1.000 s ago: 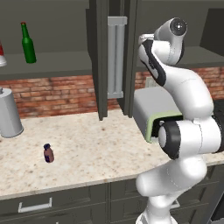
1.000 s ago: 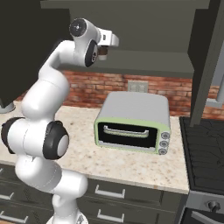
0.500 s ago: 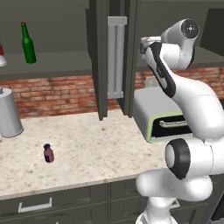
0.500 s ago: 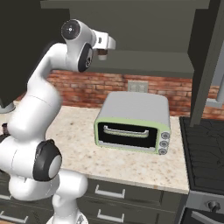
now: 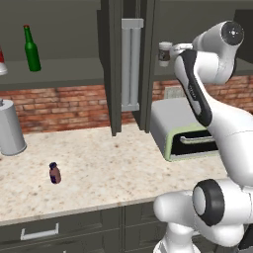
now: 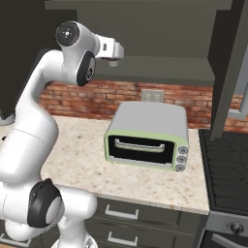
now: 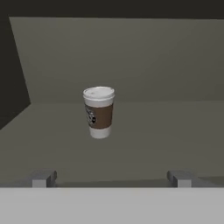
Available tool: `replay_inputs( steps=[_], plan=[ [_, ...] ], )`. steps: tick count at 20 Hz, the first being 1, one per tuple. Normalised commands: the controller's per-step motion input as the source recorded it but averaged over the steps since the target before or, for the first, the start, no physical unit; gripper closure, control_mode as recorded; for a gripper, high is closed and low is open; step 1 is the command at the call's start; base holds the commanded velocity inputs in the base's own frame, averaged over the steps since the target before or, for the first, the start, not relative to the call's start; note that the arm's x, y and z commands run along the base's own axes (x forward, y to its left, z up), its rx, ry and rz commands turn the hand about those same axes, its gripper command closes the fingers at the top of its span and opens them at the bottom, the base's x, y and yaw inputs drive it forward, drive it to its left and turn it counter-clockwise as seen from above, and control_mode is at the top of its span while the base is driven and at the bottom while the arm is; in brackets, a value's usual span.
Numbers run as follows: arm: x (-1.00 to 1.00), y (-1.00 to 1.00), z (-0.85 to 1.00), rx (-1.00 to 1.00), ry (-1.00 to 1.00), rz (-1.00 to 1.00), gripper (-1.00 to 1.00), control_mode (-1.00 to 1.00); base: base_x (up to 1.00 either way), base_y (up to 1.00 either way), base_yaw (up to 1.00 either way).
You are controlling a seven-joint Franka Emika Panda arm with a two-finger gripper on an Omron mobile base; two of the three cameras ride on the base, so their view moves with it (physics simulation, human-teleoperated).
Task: Sort all alcoholic drinks to one cabinet, and non-alcoholic drinks to the other.
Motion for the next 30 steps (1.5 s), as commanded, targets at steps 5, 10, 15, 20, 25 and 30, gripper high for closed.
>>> replay_inputs(
  steps=[5, 10, 15, 20, 25, 30],
  plan=[
    [-0.68, 0.00, 0.10, 0.00, 0.02, 0.00, -1.00, -1.00, 0.00, 0.00, 0.00],
    [-0.66, 0.00, 0.12, 0.00, 0.04, 0.00, -1.00, -1.00, 0.00, 0.00, 0.00],
    [-0.62, 0.00, 0.06, 0.00, 0.05, 0.00, -1.00, -1.00, 0.00, 0.00, 0.00],
    [-0.58, 0.06, -0.01, 0.00, 0.01, 0.00, -1.00, -1.00, 0.00, 0.00, 0.00],
    [-0.53, 0.17, -0.06, 0.00, 0.00, 0.00, -1.00, -1.00, 0.00, 0.00, 0.00],
    [-0.49, 0.11, -0.02, 0.00, 0.00, 0.00, -1.00, -1.00, 0.00, 0.00, 0.00]
  ],
)
